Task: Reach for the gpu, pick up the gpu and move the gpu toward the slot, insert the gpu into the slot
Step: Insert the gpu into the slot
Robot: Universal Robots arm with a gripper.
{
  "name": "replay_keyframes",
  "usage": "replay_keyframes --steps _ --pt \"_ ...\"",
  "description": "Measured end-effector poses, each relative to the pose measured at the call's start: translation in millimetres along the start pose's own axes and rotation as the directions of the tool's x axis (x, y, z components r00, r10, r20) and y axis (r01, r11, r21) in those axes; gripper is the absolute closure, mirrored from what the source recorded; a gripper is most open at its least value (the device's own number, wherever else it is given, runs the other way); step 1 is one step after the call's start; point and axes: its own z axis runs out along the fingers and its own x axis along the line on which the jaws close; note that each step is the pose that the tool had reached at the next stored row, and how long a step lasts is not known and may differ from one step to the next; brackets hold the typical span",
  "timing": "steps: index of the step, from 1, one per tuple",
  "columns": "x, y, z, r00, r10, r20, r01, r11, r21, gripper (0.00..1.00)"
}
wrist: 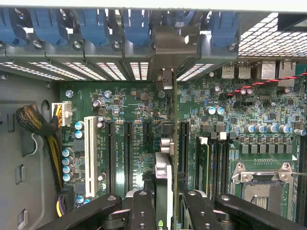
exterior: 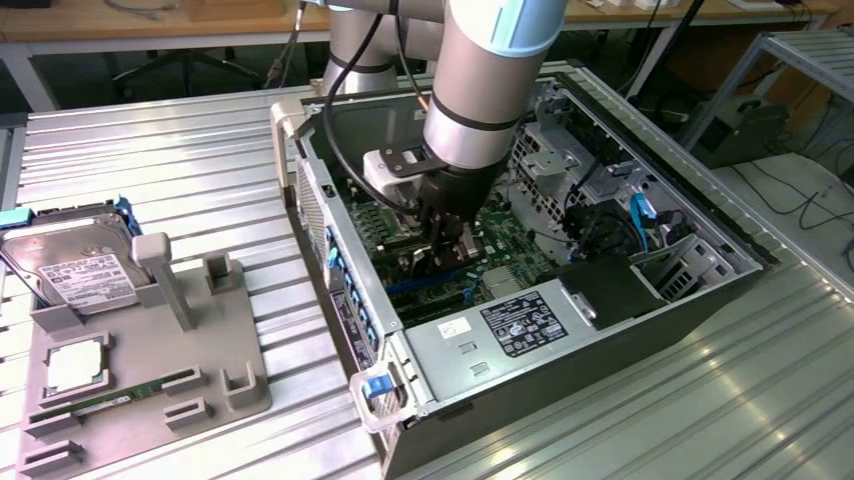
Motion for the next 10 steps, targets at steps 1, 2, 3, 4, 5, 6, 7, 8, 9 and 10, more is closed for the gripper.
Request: replay_keyframes --steps 1,2,3,4,5,6,7,8,9,10 --pt "0.0 -0.3 -1.2 1.0 0.0 -0.0005 0.0 1.0 -0.0001 0.73" --pt "0.0 -0.4 -2.0 1.0 0.0 -0.0006 0.0 1.0 0.0 0.73" --pt "-0.1 -0.6 -2.3 1.0 0.0 -0.0006 0.0 1.0 0.0 0.73" --pt "-0.1 -0.7 -2.2 1.0 0.0 -0.0004 0.0 1.0 0.0001 0.73" --pt "-0.1 -0.7 -2.2 1.0 0.0 -0.0004 0.0 1.0 0.0001 0.73" --pt "0.0 -0.7 -2.3 1.0 0.0 -0.0004 0.0 1.0 0.0001 0.73" --pt "-0.1 -0.7 -2.3 1.0 0.0 -0.0004 0.0 1.0 0.0001 0.73" --pt "0.0 -0.8 -2.3 1.0 0.0 -0.0005 0.0 1.0 0.0 0.73" --pt "0.0 -1.0 -2.3 1.0 0.0 -0.0006 0.0 1.0 0.0 0.73" --pt "0.0 -1.6 -2.4 1.0 0.0 -0.0007 0.0 1.0 0.0002 0.73"
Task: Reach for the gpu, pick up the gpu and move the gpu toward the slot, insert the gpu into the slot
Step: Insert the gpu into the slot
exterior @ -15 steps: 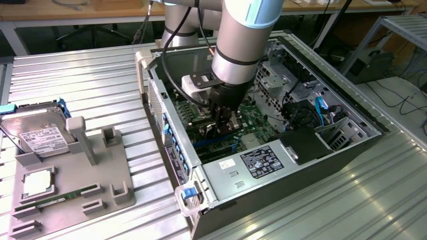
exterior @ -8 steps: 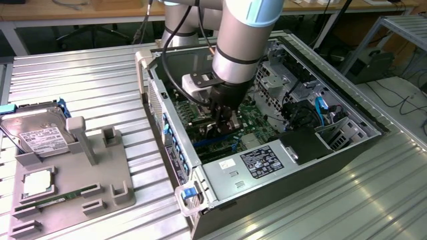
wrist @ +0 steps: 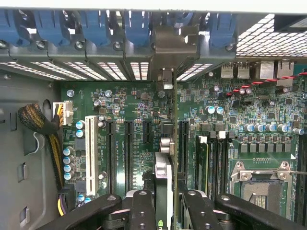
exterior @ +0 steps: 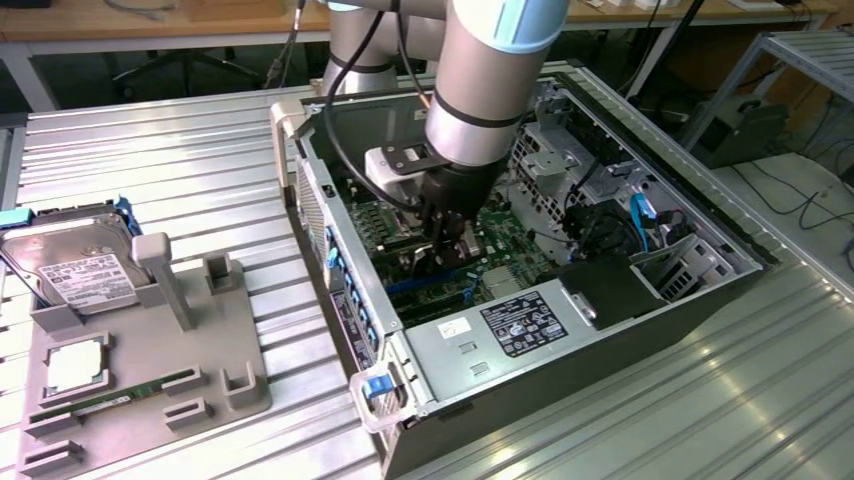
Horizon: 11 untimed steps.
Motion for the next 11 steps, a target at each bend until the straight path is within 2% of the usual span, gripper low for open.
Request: replay_keyframes --steps 7,11 --pt "-0.1 -3.0 0.0 1.0 0.0 0.0001 0.0 1.0 0.0011 0.73" --pt "-0.8 -3.3 0.0 1.0 0.0 0.0002 0.0 1.0 0.0054 0.73"
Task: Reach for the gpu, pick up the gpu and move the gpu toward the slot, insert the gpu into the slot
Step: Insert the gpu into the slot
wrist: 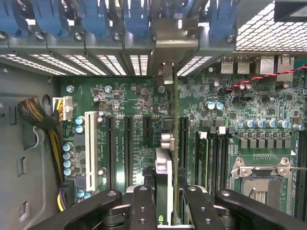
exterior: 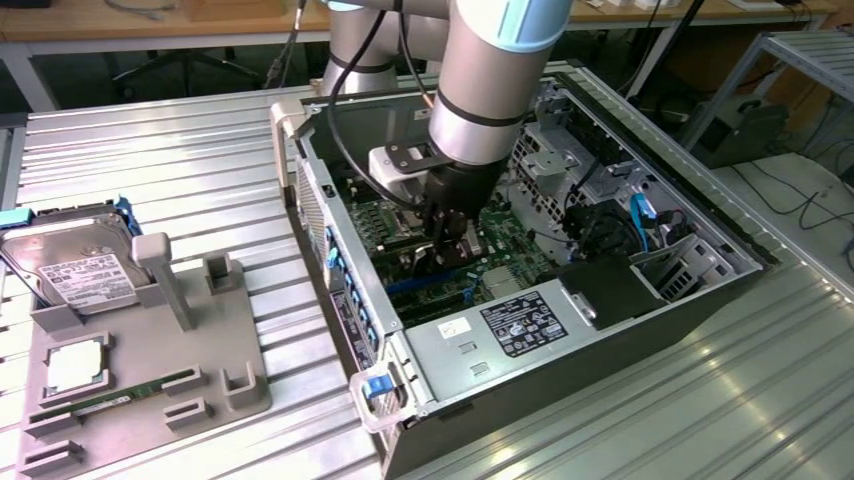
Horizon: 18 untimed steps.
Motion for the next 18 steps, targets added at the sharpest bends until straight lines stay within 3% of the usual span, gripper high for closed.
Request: replay_keyframes --steps 3,6,18 --pt "-0.1 0.1 -0.6 1.0 0.0 -0.0004 0.0 1.0 0.0032 0.73" --pt "-0.3 0.0 -2.1 1.0 0.0 -0.0007 0.0 0.9999 0.0104 0.73" --pt "-0.2 -2.1 -2.3 1.0 0.008 -0.0012 -0.008 0.9999 0.0105 0.73"
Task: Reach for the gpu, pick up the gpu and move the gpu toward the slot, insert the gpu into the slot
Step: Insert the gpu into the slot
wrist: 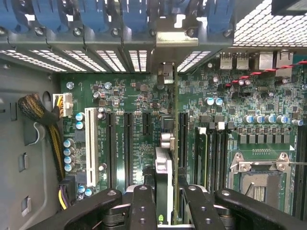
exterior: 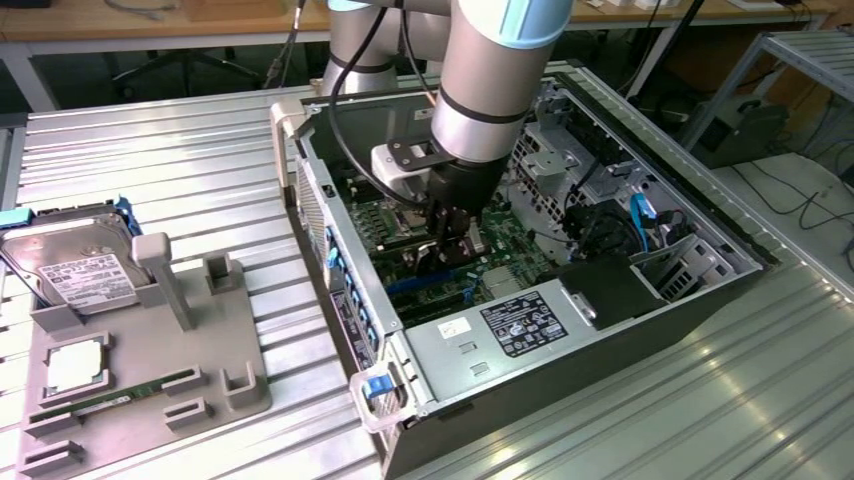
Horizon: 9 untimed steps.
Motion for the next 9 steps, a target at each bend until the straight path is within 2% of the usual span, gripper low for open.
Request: replay_keyframes --steps 9 --pt "0.0 3.5 0.0 0.9998 0.022 -0.0002 -0.022 0.9998 0.0011 0.73"
